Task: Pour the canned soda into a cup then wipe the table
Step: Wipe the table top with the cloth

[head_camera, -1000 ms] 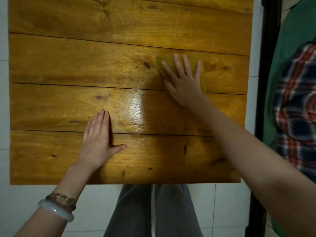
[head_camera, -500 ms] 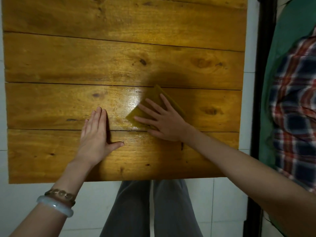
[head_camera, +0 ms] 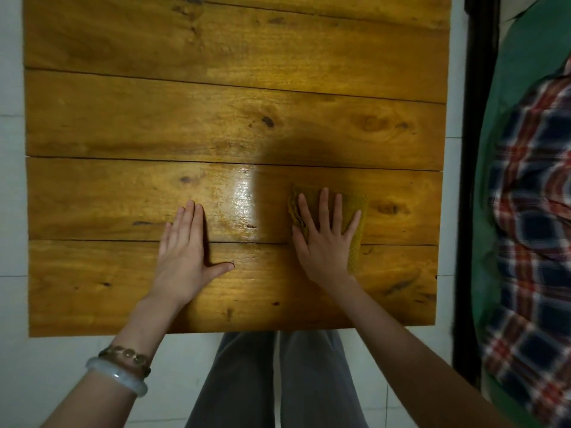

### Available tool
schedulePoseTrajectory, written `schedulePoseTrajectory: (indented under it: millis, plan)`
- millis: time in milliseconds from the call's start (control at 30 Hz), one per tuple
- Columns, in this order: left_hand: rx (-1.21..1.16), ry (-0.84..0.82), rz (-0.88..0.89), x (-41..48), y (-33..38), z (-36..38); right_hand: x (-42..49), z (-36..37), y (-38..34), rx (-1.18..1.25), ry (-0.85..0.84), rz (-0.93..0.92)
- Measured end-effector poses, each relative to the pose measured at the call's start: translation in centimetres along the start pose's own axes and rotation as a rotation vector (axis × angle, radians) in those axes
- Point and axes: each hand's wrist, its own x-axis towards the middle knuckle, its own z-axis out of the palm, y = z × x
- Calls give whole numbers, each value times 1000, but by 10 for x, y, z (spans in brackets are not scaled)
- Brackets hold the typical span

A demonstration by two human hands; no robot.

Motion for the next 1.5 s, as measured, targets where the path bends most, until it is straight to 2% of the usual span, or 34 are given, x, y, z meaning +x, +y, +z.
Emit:
schedulePoseTrajectory:
  millis: [100,233,467,600,700,767,833,933,1033,1300,1400,1500]
  plan:
    - [-8,1,3,-1,-1,1,13,-2,-18,47,45,60]
    - [-2,0,5,-2,-1,1,47,-7,-41,91,43,25]
    - [12,4,-24,-2,3,0,60,-14,-46,115,-46,-18]
    - [-36,59,-24,-2,14,-8,52,-26,-35,276,-116,-99]
    - [-146,160,30,1,34,-19,41,-38,-27,539,14,35]
    - [-320,210,31,11,54,-29,34,-44,-17,634,181,178]
    - [-507,210,5,24,75,-36,30,-52,-6,688,231,301]
    - [-720,149,-34,46,100,-41,33,-61,7,764,134,461]
    - [-820,104,-87,59,113,-41,39,-59,9,763,70,505]
    - [-749,141,-196,71,105,-32,54,-62,9,960,-11,737]
    - [-681,152,-216,72,96,-27,60,-65,10,964,-81,748]
    - [-709,114,-214,72,95,-24,62,-69,11,993,-106,733]
